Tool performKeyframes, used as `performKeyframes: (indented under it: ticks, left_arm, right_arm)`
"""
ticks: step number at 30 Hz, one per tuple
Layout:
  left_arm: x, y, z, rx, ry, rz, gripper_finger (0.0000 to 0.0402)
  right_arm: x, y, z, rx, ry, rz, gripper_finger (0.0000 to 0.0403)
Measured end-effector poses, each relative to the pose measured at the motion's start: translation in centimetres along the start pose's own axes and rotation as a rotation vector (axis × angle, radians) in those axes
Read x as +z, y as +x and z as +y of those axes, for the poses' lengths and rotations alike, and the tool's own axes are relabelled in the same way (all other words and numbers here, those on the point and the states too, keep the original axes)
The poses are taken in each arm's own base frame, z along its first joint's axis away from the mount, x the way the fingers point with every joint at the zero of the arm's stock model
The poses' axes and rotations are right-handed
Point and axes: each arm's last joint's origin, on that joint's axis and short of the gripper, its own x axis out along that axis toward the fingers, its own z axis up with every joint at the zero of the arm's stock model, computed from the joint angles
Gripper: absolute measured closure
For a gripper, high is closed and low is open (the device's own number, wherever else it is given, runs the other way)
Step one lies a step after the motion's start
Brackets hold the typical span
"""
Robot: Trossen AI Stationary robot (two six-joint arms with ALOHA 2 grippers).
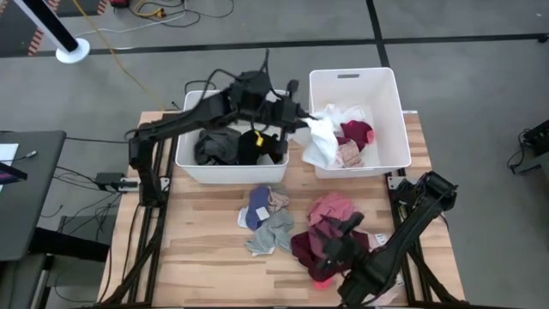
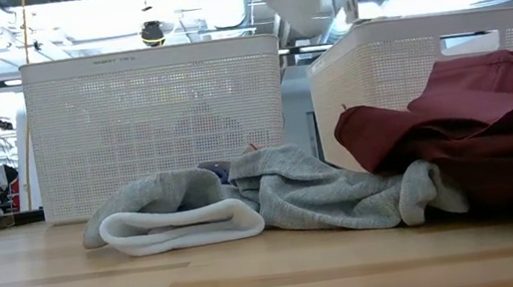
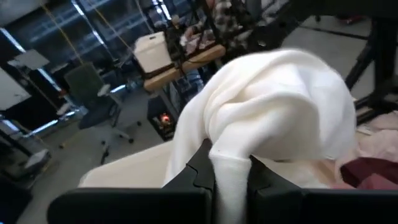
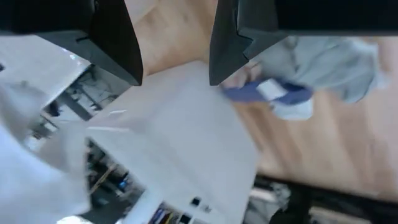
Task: Sort clothes
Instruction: Put the white garment into the right white laundry organizer
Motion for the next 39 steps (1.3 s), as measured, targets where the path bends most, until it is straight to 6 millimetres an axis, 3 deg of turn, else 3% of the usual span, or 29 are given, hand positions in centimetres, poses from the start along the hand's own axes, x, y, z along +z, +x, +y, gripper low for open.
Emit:
performKeyframes:
  ticks: [7,19,29,39]
  left_arm:
    - [0.1,-2.4,1.4,-0.063,-0.045,0.086,0.0390]
    - [-1.0,-3.8,2.0,-0.175,-0.046,0.137,0.0390]
    - [-1.0,-4.3,2.5,-0.186,-0.047,0.113,0.0390]
    - [-1.0,-4.3,2.5,-0.210,-0.050,0.095,0.0390]
  right_arm:
    - [2.2,1.3,-2.9,-0.084,-0.017,-0.062,0.0207]
    - [5.9,1.4,-12.5,-0.179,0.066,-0.145,0.0211]
    - [6.3,1.1,-21.6,-0.185,0.165,-0.062,0.0145]
    - [5.7,0.5,-27.4,-0.147,0.195,-0.002,0.0142]
